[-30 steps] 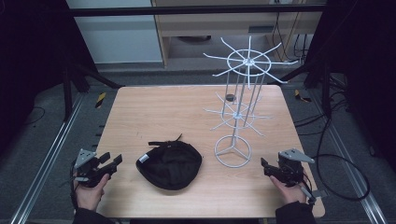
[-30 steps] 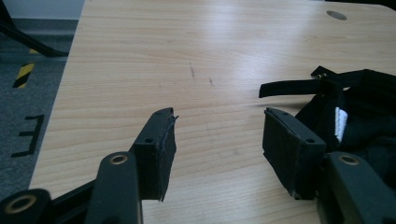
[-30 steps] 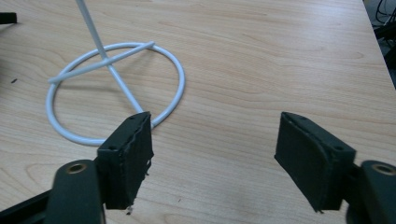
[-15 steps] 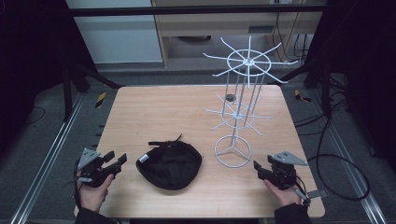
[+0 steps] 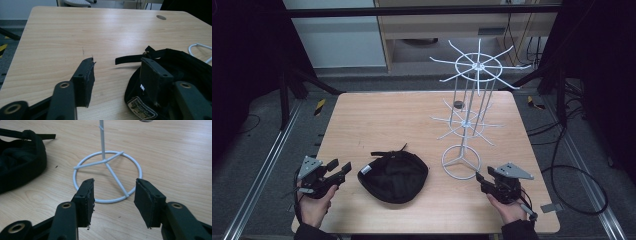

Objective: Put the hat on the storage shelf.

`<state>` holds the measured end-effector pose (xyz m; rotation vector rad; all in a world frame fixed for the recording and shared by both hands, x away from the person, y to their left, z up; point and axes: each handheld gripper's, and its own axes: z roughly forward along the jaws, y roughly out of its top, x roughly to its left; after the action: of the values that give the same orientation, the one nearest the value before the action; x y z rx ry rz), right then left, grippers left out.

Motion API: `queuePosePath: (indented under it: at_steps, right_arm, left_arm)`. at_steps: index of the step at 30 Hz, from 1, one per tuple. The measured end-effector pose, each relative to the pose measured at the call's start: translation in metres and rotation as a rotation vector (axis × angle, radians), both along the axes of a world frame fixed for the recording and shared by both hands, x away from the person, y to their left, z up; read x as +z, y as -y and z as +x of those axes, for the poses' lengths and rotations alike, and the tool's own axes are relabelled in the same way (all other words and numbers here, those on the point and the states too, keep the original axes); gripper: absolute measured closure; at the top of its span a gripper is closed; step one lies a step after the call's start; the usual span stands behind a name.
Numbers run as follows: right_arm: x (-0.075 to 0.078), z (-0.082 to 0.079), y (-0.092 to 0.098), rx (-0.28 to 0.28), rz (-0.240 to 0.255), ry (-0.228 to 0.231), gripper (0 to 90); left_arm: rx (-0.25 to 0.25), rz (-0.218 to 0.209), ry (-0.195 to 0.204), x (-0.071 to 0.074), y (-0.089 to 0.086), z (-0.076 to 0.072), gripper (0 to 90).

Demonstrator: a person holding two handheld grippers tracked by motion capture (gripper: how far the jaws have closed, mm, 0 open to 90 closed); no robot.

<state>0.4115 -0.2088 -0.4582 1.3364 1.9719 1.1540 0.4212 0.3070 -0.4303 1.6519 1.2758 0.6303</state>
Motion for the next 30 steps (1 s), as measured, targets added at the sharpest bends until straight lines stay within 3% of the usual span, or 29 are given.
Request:
queuePosePath:
  at_steps: [3, 13, 24, 30]
  right_arm:
    - [0.002, 0.001, -0.006, 0.015, 0.007, -0.007, 52.9]
    - [0.005, 0.009, -0.045, 0.098, -0.008, -0.016, 56.6]
    - [0.012, 0.020, -0.094, 0.186, 0.005, -0.014, 53.2]
    - [0.007, 0.031, -0.119, 0.205, 0.001, -0.027, 52.2]
  left_arm:
    - [-0.009, -0.004, -0.006, 0.002, 0.003, 0.000, 49.4]
    - [-0.047, 0.057, -0.027, -0.003, 0.020, 0.005, 50.7]
    - [-0.078, 0.130, -0.098, -0.019, 0.026, 0.013, 54.7]
    - [-0.101, 0.130, -0.140, -0.025, 0.027, 0.015, 58.5]
